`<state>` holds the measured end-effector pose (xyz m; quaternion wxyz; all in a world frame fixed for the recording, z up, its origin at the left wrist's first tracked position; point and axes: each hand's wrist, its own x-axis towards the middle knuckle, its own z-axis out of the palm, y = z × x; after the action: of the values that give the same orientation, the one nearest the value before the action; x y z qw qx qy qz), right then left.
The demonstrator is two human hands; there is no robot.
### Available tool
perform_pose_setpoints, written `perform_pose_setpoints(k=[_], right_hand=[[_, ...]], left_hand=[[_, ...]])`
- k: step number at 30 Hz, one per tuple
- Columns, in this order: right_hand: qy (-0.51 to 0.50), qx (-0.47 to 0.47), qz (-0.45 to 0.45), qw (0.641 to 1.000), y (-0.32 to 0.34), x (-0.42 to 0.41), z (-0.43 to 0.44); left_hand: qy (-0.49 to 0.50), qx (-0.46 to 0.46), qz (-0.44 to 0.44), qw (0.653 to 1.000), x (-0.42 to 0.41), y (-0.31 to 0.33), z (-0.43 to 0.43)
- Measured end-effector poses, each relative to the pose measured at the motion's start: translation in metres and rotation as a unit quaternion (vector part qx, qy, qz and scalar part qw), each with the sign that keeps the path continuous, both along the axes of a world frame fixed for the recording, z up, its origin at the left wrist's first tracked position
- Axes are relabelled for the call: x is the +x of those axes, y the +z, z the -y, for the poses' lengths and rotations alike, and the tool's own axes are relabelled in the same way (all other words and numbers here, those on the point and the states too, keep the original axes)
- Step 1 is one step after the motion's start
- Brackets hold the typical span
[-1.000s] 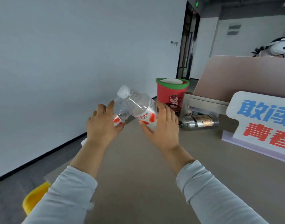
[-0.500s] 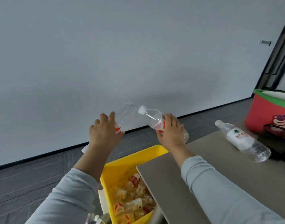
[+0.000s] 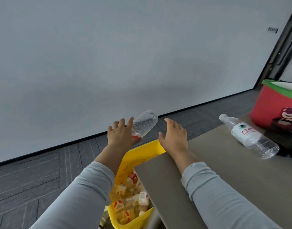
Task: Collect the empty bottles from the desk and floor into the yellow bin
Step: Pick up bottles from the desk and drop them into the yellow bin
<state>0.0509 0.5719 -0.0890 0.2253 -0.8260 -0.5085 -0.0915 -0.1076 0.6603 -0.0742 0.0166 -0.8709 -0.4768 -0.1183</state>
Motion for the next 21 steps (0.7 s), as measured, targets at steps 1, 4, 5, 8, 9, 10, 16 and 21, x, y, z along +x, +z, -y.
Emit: perform_pose_setpoints(k=[1, 4, 5, 8, 9, 10, 16, 21], right_hand=[[-0.002, 0.002, 0.003, 1.0, 0.001, 0.001, 0.002], [-0.011, 0.021, 0.004, 1.0, 0.002, 0.004, 0.011], [-0.013, 0.029, 0.004, 1.0, 0.003, 0.005, 0.014], [-0.015, 0.027, 0.018, 0.999, 0.006, 0.01, 0.024], [-0.017, 0.026, 0.022, 0.999, 0.007, 0.012, 0.028], [-0.02, 0.025, 0.026, 0.999, 0.008, 0.014, 0.033], [-0.054, 0.023, 0.053, 0.997, 0.018, 0.042, 0.08], [-0.118, 0.027, 0.066, 0.99, 0.023, 0.078, 0.14]], left_hand=[[0.0, -0.003, -0.011, 1.0, 0.005, 0.0, 0.0], [-0.013, 0.01, -0.006, 1.0, 0.014, 0.004, 0.003], [-0.02, 0.019, -0.002, 1.0, 0.016, 0.006, 0.006], [-0.037, 0.033, 0.015, 0.999, 0.022, 0.012, 0.018], [-0.043, 0.036, 0.019, 0.998, 0.025, 0.013, 0.022], [-0.049, 0.04, 0.022, 0.998, 0.029, 0.014, 0.027], [-0.102, 0.061, 0.04, 0.992, 0.066, 0.024, 0.057], [-0.177, 0.065, 0.061, 0.98, 0.119, 0.026, 0.099]])
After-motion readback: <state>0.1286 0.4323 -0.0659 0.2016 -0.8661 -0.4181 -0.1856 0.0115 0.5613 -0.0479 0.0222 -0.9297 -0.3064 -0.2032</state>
